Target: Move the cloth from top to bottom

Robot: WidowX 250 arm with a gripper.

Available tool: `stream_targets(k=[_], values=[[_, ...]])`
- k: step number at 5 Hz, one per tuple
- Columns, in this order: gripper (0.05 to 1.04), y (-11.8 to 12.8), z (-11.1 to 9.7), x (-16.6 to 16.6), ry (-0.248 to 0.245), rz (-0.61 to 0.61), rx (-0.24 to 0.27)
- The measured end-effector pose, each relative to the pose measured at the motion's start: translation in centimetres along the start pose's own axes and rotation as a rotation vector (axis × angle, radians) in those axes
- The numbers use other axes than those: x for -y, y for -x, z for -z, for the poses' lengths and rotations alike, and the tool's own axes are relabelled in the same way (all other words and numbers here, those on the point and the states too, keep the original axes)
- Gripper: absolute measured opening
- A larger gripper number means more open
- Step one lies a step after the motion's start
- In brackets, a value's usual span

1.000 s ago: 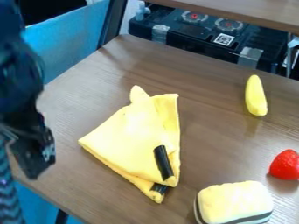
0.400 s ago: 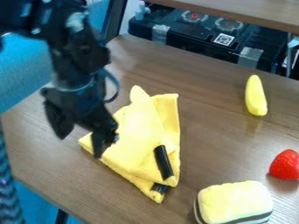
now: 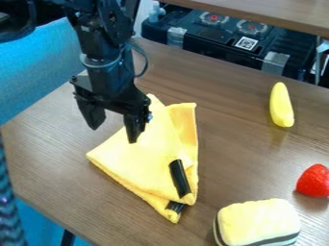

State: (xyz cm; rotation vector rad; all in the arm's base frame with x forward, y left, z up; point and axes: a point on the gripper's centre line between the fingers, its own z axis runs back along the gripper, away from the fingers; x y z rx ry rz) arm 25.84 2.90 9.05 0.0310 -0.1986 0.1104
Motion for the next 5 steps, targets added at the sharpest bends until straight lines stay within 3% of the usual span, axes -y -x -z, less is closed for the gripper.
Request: stream_targets(k=[2, 4, 5], values=[[0.999, 0.2, 4.2, 1.0, 0.053, 0.005, -0.023], [0.999, -0.5, 6.4, 2.4, 0.115, 0.010, -0.021], [1.001, -1.9, 7.4, 2.0, 0.104, -0.016, -0.033]])
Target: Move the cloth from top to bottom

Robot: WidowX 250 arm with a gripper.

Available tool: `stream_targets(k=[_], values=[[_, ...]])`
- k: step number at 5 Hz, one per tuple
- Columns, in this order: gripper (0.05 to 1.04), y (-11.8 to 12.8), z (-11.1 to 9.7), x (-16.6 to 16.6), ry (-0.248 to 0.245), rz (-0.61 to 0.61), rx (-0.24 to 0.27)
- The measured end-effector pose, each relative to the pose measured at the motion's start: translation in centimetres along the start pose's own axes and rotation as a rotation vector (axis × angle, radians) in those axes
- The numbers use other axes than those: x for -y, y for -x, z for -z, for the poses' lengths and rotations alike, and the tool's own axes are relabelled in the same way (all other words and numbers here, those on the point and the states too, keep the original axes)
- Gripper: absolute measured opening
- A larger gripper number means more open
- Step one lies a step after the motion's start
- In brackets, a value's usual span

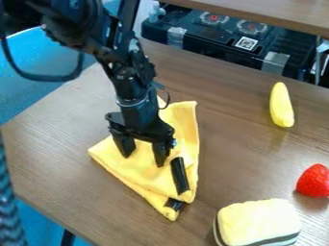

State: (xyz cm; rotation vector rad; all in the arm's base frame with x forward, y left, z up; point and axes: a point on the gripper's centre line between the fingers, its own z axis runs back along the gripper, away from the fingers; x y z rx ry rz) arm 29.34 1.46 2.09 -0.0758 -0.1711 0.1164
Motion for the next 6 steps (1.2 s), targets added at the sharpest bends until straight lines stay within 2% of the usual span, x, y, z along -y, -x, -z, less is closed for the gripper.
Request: stream_targets(k=[1, 3, 5, 6], values=[[0.999, -2.0, 0.6, -0.5, -0.007, -0.024, 0.000], [0.999, -6.8, 1.4, -1.2, -0.032, -0.076, 0.033], [0.999, -11.6, 2.1, -1.4, -0.067, -0.131, 0.027], [0.999, -12.4, 2.3, -1.3, -0.060, -0.150, 0.016]])
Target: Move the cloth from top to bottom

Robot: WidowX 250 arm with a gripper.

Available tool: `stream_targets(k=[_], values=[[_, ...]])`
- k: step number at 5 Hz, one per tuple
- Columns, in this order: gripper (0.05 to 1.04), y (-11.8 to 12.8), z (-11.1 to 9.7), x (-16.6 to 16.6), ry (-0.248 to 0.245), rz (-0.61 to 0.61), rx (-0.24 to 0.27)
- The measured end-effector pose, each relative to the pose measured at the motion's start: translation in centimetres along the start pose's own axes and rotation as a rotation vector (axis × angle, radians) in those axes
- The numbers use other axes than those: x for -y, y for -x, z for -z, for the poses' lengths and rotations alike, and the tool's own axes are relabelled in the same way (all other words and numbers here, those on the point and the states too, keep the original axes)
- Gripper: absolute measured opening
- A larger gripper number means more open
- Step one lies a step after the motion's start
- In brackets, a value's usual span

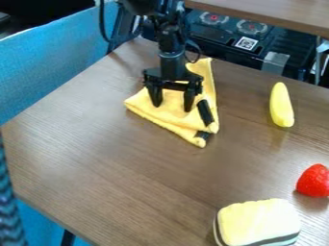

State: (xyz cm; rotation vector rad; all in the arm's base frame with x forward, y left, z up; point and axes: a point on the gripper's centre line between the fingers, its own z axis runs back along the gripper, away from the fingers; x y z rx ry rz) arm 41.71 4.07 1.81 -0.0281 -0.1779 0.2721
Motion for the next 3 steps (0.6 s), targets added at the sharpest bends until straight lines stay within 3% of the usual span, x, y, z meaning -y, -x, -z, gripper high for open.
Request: stream_targets(k=[1, 2, 3], values=[[0.999, 1.3, 0.3, 0.0, 0.011, 0.022, -0.012], [0.999, 4.4, -0.1, 0.2, 0.004, 0.089, -0.033], [0.999, 8.4, -0.8, 0.5, 0.030, 0.149, -0.064]])
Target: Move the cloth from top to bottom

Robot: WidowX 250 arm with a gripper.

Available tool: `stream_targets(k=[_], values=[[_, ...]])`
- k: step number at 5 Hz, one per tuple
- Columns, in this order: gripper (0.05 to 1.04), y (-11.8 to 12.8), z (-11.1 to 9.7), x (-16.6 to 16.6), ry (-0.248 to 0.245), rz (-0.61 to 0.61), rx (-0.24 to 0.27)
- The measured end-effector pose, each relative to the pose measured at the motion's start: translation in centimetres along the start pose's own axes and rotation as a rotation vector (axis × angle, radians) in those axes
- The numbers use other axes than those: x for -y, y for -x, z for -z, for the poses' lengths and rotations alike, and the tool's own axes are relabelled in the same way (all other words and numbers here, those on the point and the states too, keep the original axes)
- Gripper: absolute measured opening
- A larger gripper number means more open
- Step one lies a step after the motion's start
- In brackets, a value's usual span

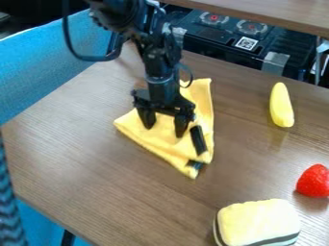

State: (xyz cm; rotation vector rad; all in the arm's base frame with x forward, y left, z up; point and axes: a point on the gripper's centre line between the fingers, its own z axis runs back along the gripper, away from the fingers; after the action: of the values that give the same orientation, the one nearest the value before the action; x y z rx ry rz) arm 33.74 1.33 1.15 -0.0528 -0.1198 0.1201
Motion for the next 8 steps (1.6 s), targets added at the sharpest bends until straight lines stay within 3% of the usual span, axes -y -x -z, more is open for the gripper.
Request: stream_targets(k=[2, 3, 4, 6, 8], values=[[0.999, 6.3, -0.7, 1.1, 0.031, 0.104, -0.033], [0.999, 7.0, -0.7, 1.1, 0.032, 0.123, -0.029], [0.999, 5.3, -0.6, 1.1, 0.021, 0.096, -0.018], [0.999, -2.3, 0.2, 0.9, 0.021, -0.051, -0.011], [0.999, -7.4, 0.3, 0.5, 0.022, -0.139, 0.006]])
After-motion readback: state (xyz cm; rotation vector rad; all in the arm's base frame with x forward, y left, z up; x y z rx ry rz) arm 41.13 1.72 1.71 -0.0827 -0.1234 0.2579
